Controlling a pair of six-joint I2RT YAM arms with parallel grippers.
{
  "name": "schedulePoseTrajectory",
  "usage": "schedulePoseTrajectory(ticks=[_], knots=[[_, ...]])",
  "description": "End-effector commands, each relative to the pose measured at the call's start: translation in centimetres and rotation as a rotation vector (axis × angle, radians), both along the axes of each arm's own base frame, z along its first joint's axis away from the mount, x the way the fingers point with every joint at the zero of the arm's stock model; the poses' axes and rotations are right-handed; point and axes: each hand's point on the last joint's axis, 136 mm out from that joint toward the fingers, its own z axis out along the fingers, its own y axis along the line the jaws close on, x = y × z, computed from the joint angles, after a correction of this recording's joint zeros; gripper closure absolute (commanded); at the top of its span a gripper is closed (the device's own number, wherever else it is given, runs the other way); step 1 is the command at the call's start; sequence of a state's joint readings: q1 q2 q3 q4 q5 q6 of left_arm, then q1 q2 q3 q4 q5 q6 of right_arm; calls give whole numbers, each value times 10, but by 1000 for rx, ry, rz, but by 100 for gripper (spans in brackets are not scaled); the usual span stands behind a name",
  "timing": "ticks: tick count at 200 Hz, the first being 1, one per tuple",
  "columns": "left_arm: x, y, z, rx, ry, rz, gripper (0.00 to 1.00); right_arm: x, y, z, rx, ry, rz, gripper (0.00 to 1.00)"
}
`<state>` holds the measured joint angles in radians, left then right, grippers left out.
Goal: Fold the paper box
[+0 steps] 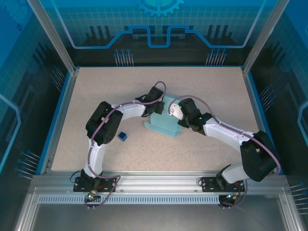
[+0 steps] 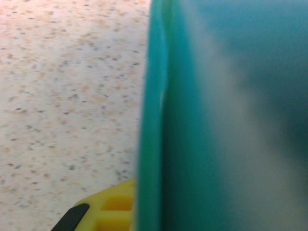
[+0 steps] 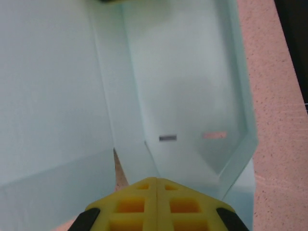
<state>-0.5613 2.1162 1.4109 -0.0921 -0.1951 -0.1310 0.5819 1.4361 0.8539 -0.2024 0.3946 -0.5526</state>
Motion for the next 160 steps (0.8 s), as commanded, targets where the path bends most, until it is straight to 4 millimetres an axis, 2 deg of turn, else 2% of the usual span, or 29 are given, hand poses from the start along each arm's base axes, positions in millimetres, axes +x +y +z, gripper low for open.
schedulePoseTrajectory(ticks=[1,40,42,47,85,111,160], knots=[[-3,3,-7,-18,17,9,89,-4,-5,-5,-23,11,-25,100],[-15,-23,11,-105,7,-176,91,1,-3,10,10,-12,-25,100],[-16,-24,12,-108,6,-187,91,5,1,20,25,-30,-24,100],[-18,-24,13,-109,6,-205,91,7,3,29,40,-44,-21,100],[-34,-29,19,-109,36,-294,92,14,-1,59,67,-57,-33,70],[-37,-28,19,-113,45,-296,93,18,-1,59,48,-8,-31,54],[-37,-28,23,-115,45,-291,93,32,6,40,-9,75,-37,46]])
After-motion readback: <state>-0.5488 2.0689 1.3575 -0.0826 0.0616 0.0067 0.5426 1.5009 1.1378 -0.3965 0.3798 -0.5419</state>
